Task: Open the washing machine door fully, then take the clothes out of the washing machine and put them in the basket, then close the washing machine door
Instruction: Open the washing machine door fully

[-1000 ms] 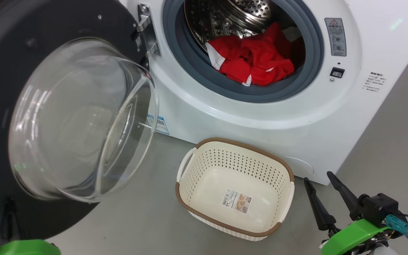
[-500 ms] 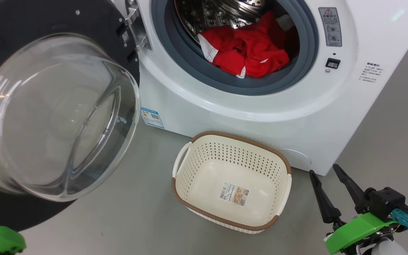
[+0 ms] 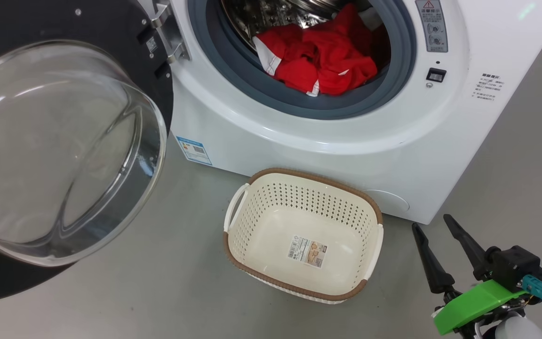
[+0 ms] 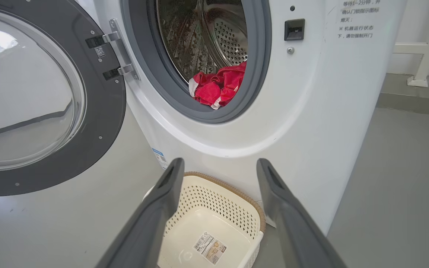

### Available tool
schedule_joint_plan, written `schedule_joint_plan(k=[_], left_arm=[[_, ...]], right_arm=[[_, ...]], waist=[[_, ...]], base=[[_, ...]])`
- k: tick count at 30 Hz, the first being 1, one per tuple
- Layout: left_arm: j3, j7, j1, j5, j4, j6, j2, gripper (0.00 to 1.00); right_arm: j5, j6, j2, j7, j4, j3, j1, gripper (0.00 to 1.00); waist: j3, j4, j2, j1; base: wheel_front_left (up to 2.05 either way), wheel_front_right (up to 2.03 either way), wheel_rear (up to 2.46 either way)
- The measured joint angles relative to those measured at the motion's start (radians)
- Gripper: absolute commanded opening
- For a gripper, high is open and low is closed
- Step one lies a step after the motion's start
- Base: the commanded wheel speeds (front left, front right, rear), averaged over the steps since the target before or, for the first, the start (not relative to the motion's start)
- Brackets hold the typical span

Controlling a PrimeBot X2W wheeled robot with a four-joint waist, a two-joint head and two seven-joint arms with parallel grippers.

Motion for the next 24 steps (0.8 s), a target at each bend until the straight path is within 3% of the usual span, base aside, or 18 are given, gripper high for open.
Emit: schedule_joint_plan(k=[24], left_arm=[[0.127, -0.007, -0.133, 0.071, 0.167, -0.053, 0.023, 0.0]], right_arm=[[0.0, 0.0, -0.026, 0.0, -0.004, 0.004, -0.034, 1.0]], waist=[[0.039, -0.019, 0.0, 0.0]], base=[[0.0, 0.0, 0.0]])
